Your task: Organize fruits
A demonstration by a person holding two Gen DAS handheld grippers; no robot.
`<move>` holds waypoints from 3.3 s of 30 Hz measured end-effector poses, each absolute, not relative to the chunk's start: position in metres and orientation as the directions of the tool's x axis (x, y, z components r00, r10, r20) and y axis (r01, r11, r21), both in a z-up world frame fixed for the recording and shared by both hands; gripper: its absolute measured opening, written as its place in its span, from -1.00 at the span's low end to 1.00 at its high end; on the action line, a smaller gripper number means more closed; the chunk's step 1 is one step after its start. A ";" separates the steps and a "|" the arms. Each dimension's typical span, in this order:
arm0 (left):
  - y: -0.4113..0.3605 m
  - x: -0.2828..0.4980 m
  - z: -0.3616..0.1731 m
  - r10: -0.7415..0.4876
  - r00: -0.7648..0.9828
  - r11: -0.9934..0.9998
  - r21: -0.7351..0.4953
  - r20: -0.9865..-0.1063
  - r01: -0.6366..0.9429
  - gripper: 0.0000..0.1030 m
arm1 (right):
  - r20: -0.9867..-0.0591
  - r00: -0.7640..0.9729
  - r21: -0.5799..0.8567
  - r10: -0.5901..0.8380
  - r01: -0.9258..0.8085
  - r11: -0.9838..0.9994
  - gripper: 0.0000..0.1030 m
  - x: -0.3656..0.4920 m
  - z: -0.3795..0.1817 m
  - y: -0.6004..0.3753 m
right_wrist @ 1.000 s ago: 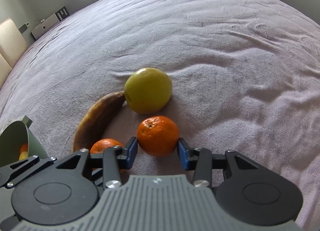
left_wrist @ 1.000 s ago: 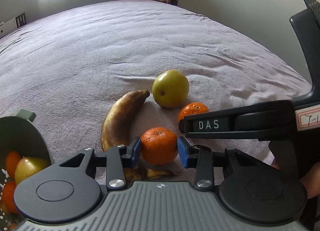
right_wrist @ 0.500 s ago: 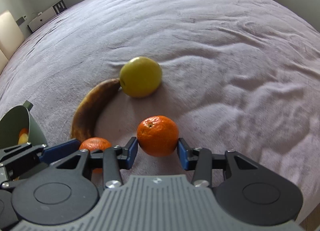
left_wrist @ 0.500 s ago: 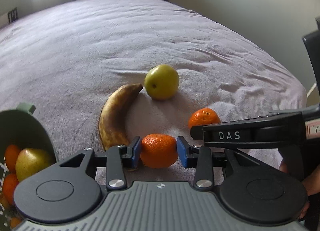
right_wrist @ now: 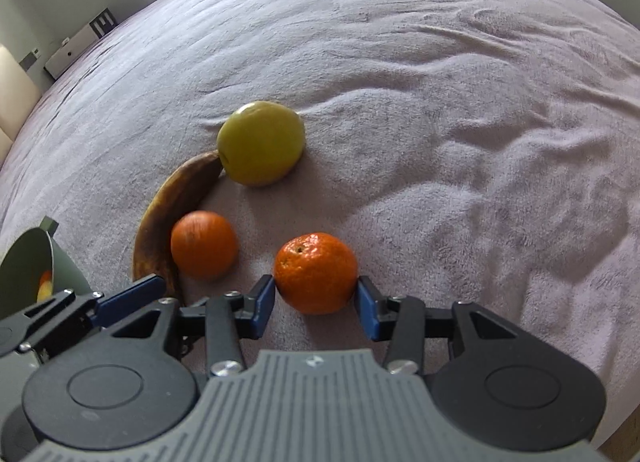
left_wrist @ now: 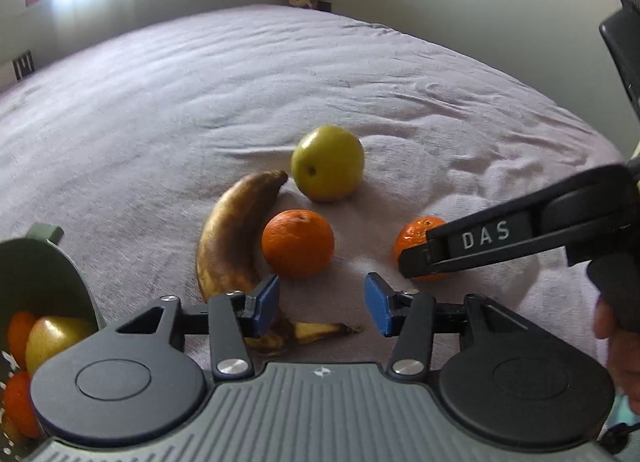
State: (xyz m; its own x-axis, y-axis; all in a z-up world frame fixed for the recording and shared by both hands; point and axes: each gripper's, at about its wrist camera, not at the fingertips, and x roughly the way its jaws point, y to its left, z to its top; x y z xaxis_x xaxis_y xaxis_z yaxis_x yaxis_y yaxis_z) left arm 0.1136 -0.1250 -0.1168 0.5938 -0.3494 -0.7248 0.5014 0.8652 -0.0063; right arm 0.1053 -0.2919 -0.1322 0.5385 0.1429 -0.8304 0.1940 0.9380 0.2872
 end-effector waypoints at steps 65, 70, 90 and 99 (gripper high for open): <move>-0.034 0.086 -0.001 -0.230 0.745 0.969 -0.076 -0.626 0.236 -0.03 | -0.629 0.732 0.297 0.261 -0.084 0.951 -0.18 0.066 -0.025 -0.213; -0.009 0.081 0.005 -0.205 0.753 0.978 -0.095 -0.625 0.188 -0.03 | -0.626 0.721 0.275 0.299 -0.154 0.949 -0.18 0.063 -0.020 -0.186; 0.085 0.091 -0.019 -0.184 0.703 0.963 -0.271 -0.687 -0.012 -0.03 | -0.673 0.633 0.207 0.383 -0.335 0.919 -0.18 0.073 -0.042 -0.111; 0.112 0.104 -0.045 -0.195 0.644 0.936 -0.336 -0.739 -0.102 -0.03 | -0.696 0.596 0.184 0.402 -0.393 0.901 -0.18 0.084 -0.059 -0.089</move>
